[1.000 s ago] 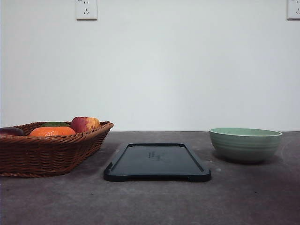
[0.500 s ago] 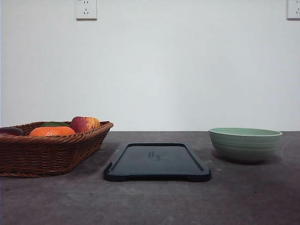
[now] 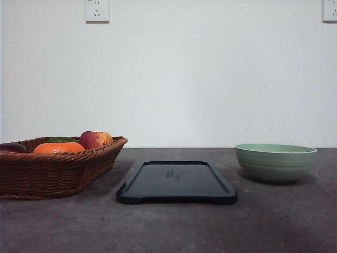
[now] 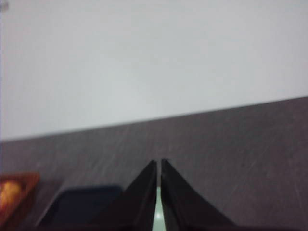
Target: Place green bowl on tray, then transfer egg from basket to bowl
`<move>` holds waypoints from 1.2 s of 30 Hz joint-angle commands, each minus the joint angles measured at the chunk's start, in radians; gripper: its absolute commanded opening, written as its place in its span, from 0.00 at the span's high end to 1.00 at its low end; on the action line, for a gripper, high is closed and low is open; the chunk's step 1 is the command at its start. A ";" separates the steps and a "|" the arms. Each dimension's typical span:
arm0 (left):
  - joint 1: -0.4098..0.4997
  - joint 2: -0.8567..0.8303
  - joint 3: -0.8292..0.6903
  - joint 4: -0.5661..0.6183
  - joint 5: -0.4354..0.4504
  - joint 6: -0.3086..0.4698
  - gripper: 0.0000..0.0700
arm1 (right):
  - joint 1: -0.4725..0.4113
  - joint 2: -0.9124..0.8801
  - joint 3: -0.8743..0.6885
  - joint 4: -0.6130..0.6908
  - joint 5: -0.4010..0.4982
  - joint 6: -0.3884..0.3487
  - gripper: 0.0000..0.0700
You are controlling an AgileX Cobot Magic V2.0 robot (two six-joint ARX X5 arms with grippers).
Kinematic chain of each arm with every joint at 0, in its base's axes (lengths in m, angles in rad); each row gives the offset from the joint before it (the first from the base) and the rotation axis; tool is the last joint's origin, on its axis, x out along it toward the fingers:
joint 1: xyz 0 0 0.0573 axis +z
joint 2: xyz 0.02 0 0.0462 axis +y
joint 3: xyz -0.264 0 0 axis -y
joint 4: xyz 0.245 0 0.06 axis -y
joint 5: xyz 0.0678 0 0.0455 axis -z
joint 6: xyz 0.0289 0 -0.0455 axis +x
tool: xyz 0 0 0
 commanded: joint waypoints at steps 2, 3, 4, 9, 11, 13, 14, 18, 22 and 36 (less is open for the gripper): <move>0.001 0.090 0.074 -0.051 0.058 0.099 1.00 | 0.003 0.077 0.061 -0.051 -0.049 -0.053 0.99; 0.001 0.121 0.095 -0.070 0.078 0.117 1.00 | 0.003 0.104 0.081 -0.074 -0.065 -0.054 0.99; 0.000 0.151 0.115 -0.087 0.096 0.130 1.00 | 0.003 0.133 0.098 -0.094 -0.079 -0.054 0.99; -0.007 0.297 0.203 -0.169 0.165 0.170 1.00 | 0.003 0.294 0.179 -0.185 -0.145 -0.070 0.99; -0.016 0.350 0.232 -0.195 0.182 0.179 1.00 | 0.004 0.357 0.208 -0.218 -0.146 -0.085 0.99; -0.028 0.396 0.258 -0.221 0.189 0.197 1.00 | 0.005 0.416 0.235 -0.250 -0.146 -0.103 0.99; -0.035 0.423 0.275 -0.241 0.193 0.210 1.00 | 0.005 0.448 0.249 -0.266 -0.147 -0.114 0.99; -0.068 0.508 0.330 -0.316 0.197 0.276 1.00 | 0.012 0.546 0.293 -0.317 -0.146 -0.152 0.99; -0.101 0.563 0.360 -0.344 0.197 0.296 1.00 | 0.020 0.606 0.317 -0.329 -0.146 -0.182 0.99; -0.123 0.572 0.360 -0.335 0.198 0.295 0.50 | 0.025 0.620 0.317 -0.354 -0.142 -0.177 0.45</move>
